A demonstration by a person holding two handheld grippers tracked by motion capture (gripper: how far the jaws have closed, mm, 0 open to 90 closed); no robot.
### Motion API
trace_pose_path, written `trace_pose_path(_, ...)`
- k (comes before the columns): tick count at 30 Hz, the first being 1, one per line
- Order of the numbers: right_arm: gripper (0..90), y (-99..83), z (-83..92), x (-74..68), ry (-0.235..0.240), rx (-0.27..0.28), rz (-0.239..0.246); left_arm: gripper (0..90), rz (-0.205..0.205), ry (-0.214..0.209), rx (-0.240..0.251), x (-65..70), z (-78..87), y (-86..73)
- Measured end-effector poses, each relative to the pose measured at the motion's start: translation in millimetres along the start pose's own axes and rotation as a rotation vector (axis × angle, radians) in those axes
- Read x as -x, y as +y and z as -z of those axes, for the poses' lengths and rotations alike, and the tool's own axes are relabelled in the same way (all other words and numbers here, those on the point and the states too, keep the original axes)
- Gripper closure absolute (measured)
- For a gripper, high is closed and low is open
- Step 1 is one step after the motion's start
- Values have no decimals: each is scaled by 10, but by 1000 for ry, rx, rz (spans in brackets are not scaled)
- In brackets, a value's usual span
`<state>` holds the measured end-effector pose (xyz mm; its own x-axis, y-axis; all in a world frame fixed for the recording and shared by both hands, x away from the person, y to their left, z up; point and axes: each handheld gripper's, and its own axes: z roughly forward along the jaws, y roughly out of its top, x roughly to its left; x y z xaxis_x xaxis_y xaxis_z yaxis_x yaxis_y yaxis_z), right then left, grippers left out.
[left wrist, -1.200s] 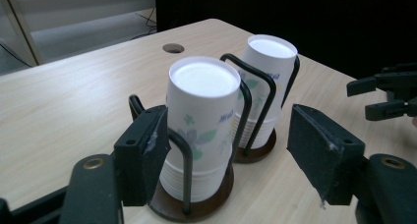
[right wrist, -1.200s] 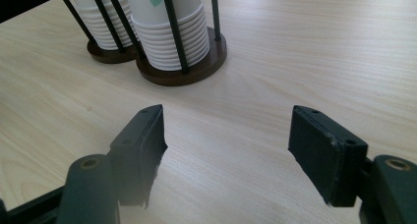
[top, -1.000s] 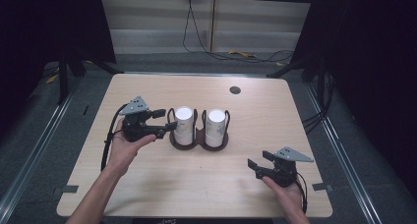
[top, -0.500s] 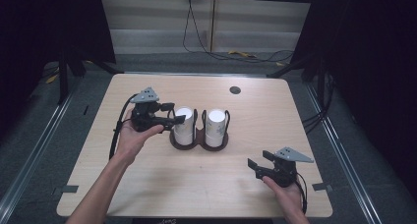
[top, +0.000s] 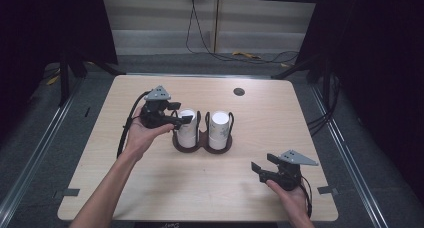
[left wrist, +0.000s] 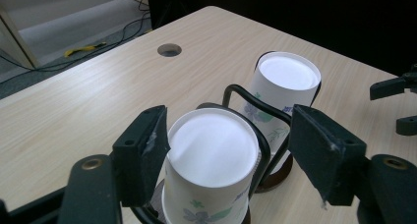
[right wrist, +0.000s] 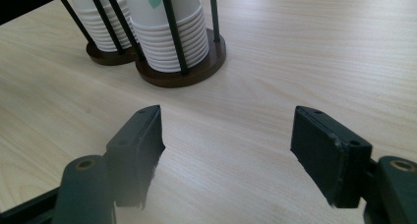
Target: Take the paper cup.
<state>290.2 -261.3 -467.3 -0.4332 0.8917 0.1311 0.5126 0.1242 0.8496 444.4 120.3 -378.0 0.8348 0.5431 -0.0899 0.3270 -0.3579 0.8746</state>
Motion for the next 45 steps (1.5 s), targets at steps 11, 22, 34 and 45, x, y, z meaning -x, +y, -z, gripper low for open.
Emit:
trace_pose_path(11, 276, 0, 5, 4, 1, 0, -2, 324, -5, 21, -66, -34, -113, 9)
trace_pose_path(22, 273, 0, -4, 19, -2, -6, -9, 353, -23, 34, -105, -26, -204, -4)
trace_pose_path(34, 270, 2, -13, 3, 8, -14, 0, 336, -16, 41, -164, -16, -259, 13)
trace_pose_path(45, 270, 2, -8, 5, 12, -12, -10, 330, 2, 34, -220, -47, -337, 0)
